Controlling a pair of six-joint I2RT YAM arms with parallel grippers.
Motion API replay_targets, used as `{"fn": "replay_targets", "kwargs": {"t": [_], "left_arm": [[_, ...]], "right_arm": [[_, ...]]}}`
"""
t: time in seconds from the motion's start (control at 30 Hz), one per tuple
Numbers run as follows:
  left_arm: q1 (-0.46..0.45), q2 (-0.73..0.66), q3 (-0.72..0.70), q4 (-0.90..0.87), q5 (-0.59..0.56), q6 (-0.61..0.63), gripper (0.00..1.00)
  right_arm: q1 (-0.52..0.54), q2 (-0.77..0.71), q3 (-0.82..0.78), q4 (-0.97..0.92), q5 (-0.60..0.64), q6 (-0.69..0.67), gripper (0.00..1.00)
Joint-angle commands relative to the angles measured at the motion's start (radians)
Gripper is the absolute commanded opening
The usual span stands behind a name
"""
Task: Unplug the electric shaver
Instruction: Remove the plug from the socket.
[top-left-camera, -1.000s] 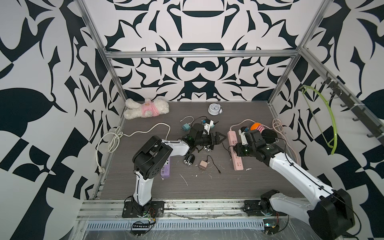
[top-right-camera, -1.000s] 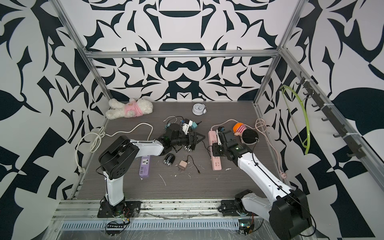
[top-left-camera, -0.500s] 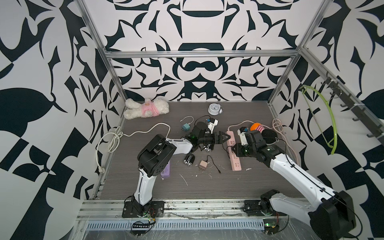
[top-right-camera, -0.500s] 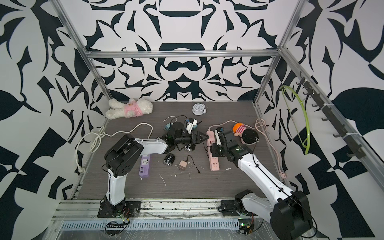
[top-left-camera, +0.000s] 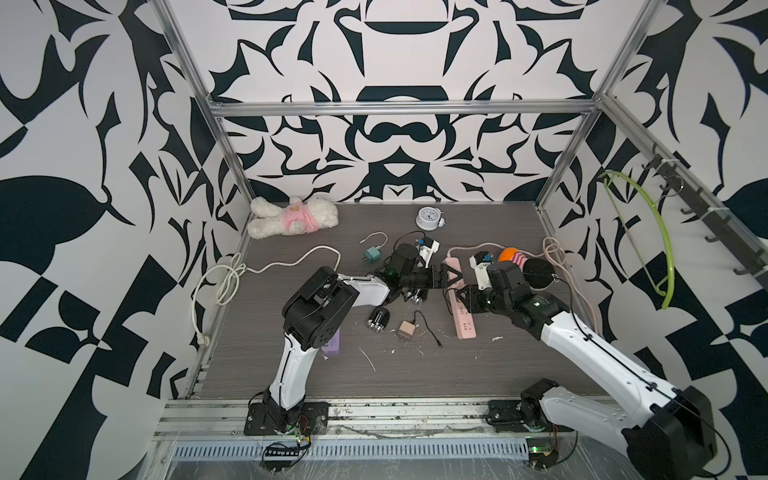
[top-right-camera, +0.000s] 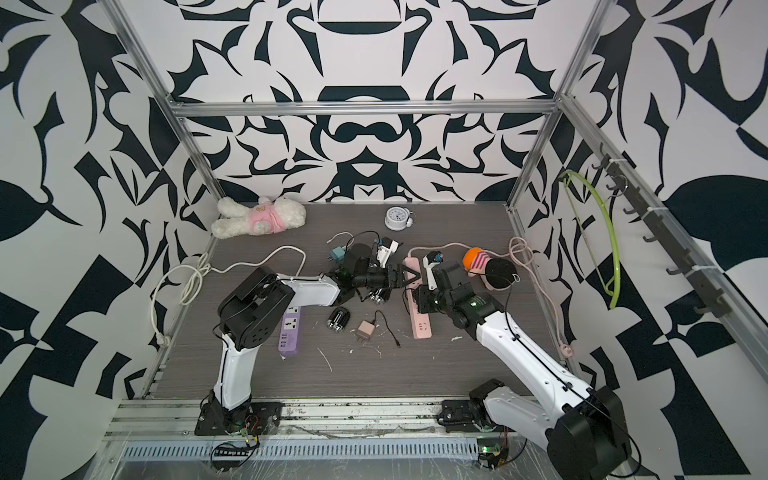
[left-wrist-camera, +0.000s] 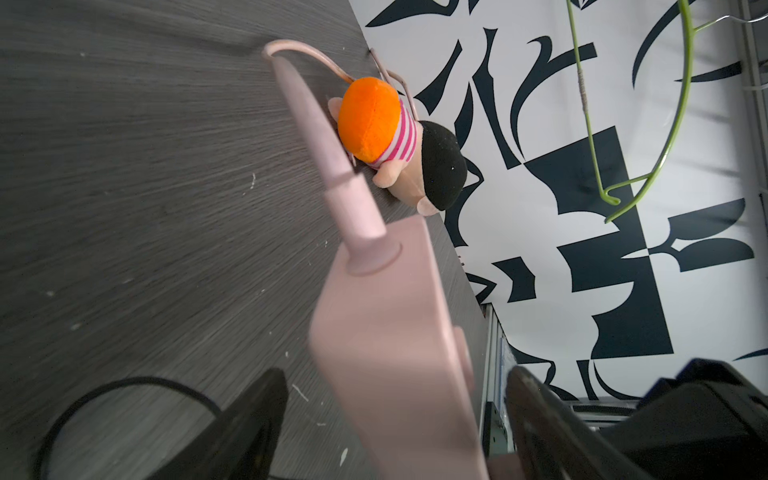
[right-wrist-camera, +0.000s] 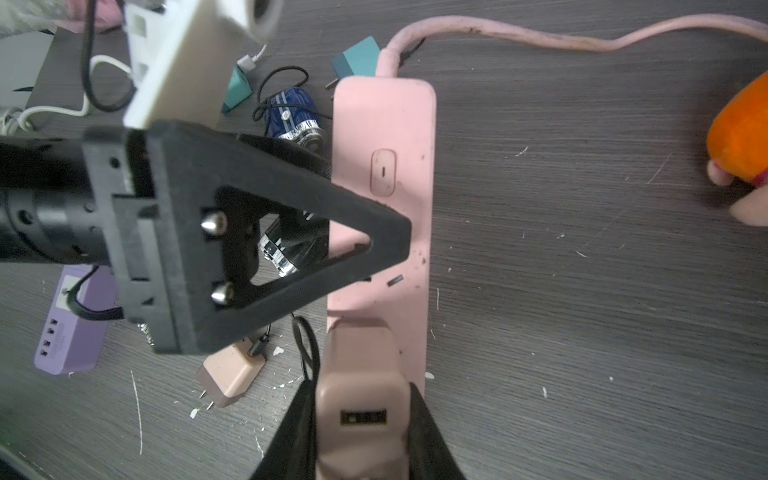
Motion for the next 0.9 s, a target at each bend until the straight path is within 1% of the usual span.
{"fn": "replay_targets", "kwargs": {"t": [0.0, 0.07, 0.2, 0.27, 0.4, 0.47, 0.6, 0.77, 0.87], "left_arm": [[-0.004, 0.014, 0.026, 0.029, 0.026, -0.004, 0.74], [-0.004, 0.019, 0.038, 0.03, 0.036, -0.009, 0.59], [-0.004, 0.021, 0.045, 0.037, 0.041, -0.02, 0.45], [-0.004, 0.02, 0.042, 0.039, 0.041, -0.017, 0.39], [-0.004, 0.013, 0.041, 0.002, 0.023, 0.024, 0.2], [-0.004, 0.007, 0.036, -0.023, 0.001, 0.055, 0.0], [-0.005, 0.01, 0.044, -0.089, -0.027, 0.116, 0.0], [-0.004, 0.018, 0.028, -0.087, -0.067, 0.153, 0.0], [-0.004, 0.027, 0.048, -0.141, -0.09, 0.186, 0.0]], "right_arm": [[0.017, -0.023, 0.019, 0.101, -0.015, 0.001, 0.0], [0.024, -0.017, 0.016, 0.103, -0.008, 0.004, 0.0], [0.031, -0.014, 0.014, 0.102, -0.002, 0.006, 0.0], [0.033, -0.014, 0.019, 0.095, 0.003, 0.003, 0.0], [0.033, -0.005, 0.031, 0.071, 0.013, 0.003, 0.0], [0.035, -0.003, 0.04, 0.047, 0.028, -0.001, 0.0], [0.034, -0.023, 0.049, 0.016, 0.046, -0.004, 0.0], [0.035, -0.068, 0.055, -0.02, 0.055, 0.0, 0.0], [0.035, -0.091, 0.06, -0.049, 0.06, 0.006, 0.0]]}}
